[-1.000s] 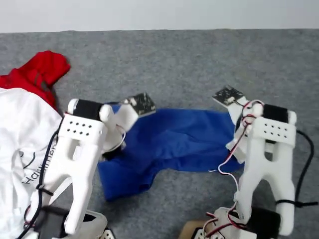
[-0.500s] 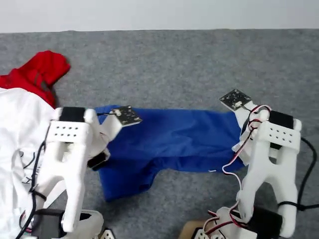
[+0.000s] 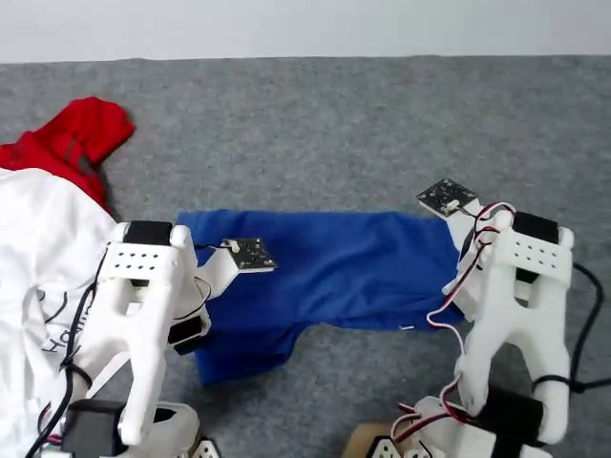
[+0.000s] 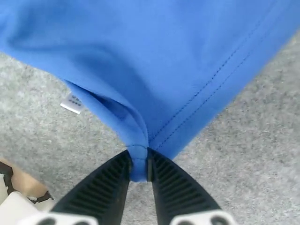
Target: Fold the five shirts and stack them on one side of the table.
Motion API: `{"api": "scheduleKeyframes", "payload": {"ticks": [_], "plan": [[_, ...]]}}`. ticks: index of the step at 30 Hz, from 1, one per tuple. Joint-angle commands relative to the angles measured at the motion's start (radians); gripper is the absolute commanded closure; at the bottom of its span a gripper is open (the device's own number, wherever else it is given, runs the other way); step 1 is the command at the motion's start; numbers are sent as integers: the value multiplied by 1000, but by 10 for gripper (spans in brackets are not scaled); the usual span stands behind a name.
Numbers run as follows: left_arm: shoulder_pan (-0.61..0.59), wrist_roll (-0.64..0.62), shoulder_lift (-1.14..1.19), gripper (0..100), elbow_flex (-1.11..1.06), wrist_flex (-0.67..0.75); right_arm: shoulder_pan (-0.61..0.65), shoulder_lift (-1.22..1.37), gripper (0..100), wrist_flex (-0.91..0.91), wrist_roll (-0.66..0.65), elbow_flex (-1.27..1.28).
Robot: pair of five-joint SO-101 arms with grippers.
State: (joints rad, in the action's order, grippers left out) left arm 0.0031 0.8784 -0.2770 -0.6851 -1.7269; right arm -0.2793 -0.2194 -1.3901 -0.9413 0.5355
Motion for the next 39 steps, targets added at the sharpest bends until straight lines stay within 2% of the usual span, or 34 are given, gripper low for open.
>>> {"api": "scheduleKeyframes", "payload": {"ticks": [1,4,8,12,17,22,27,30,32,37,39], "plan": [[2,9,-34,996,7,-14,-13,-2,987,-1,-9,-3],[2,9,-34,986,7,-11,-13,-10,972,-21,-9,-9],[2,9,-35,916,10,-11,-21,-24,815,-51,-5,-11],[2,11,-35,906,10,-11,-25,-97,695,-61,-5,-11],[0,37,-35,906,45,-17,-22,-213,690,-61,-5,-11],[-8,32,-35,908,171,-18,-24,-315,690,-59,-5,-12],[-61,25,-35,911,282,-12,-15,-364,692,-41,6,-11],[-74,-29,-28,953,295,12,2,-305,705,36,103,-11],[-74,-95,-28,999,294,35,16,-243,760,105,173,-12],[-74,-328,-28,997,292,117,81,-101,964,271,311,-12],[-74,-410,-28,997,289,153,102,-54,990,348,354,-12]]}}
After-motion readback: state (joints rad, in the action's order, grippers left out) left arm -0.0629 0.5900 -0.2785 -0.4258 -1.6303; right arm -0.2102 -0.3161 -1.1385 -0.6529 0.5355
